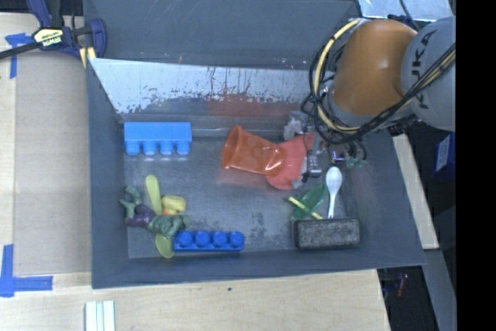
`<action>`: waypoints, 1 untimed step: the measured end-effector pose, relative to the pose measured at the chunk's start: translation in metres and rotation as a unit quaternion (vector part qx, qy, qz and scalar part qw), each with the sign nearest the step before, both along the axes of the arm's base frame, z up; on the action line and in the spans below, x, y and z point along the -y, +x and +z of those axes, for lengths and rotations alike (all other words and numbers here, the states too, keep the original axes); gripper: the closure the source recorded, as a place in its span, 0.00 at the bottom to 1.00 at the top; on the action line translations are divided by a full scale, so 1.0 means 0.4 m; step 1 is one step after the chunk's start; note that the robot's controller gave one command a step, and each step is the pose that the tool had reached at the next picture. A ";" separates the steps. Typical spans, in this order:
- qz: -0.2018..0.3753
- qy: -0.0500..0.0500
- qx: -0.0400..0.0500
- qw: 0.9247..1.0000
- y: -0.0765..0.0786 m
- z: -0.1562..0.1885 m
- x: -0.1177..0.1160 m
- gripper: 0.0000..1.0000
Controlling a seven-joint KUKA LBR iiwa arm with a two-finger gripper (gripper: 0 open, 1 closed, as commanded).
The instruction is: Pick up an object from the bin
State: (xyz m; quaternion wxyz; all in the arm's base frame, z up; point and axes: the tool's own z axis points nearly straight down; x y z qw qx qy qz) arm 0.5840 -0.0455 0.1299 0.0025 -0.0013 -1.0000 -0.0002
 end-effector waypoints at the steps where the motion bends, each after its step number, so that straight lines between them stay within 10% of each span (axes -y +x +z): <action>1: 0.001 0.000 0.004 1.000 0.005 0.012 0.000 0.00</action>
Offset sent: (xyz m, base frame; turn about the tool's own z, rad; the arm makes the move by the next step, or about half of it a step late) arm 0.0269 0.0061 -0.0599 0.2202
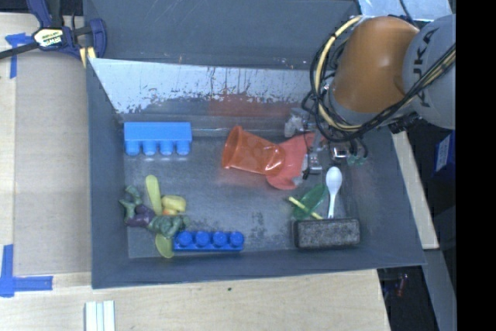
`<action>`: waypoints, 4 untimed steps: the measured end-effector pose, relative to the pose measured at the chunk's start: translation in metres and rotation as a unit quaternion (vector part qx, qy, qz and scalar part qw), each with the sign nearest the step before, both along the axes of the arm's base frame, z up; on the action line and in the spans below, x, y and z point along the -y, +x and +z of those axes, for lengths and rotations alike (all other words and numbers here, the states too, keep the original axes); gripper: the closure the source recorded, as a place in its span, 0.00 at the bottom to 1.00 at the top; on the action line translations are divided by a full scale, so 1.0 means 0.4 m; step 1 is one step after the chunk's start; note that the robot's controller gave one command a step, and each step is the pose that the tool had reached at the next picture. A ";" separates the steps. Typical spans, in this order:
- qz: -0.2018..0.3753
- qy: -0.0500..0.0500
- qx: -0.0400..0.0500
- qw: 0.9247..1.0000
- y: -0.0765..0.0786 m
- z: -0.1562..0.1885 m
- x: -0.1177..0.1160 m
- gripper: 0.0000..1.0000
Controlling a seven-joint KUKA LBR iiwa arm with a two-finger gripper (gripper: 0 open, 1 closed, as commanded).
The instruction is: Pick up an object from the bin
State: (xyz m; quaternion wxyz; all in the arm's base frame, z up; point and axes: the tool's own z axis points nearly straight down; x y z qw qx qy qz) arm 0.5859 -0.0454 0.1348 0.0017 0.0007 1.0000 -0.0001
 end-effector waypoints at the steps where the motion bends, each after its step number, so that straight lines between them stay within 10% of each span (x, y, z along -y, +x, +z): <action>1: -0.066 0.000 0.003 0.998 0.042 -0.083 -0.006 0.00; 2: -0.125 0.000 0.003 0.992 0.014 -0.155 -0.050 1.00; 4: -0.122 0.000 0.001 0.993 0.006 0.002 -0.066 1.00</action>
Offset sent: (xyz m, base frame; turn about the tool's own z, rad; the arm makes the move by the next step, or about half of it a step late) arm 0.0044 0.0205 -0.0634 0.2519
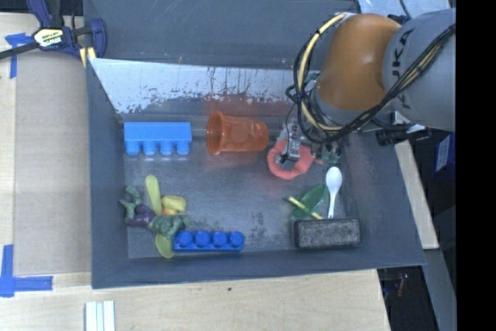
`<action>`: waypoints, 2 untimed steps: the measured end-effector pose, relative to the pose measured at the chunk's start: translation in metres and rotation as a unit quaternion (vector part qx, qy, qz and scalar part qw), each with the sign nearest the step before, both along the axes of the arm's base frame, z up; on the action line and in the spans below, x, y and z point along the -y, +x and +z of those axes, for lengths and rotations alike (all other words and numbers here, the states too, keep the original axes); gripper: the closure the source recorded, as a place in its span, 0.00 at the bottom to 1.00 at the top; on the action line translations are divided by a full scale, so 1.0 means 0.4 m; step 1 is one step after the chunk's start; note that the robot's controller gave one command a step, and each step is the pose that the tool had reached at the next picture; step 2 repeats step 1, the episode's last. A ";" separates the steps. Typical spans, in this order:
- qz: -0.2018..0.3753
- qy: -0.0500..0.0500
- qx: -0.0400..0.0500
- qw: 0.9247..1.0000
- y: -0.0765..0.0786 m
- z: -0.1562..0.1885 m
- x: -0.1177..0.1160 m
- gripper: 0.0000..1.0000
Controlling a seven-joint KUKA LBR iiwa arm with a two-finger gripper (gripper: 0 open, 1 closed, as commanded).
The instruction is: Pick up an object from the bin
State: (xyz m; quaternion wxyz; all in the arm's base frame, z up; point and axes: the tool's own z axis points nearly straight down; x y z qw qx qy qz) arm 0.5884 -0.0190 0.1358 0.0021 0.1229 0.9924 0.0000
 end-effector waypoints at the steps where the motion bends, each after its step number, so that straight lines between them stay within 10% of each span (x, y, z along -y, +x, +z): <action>1: 0.010 0.000 -0.002 1.000 -0.022 0.178 -0.001 1.00; 2: 0.010 0.000 -0.002 1.000 -0.022 0.178 -0.001 1.00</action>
Offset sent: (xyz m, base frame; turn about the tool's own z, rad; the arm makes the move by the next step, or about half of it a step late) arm -0.0064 -0.0021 0.1484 0.0626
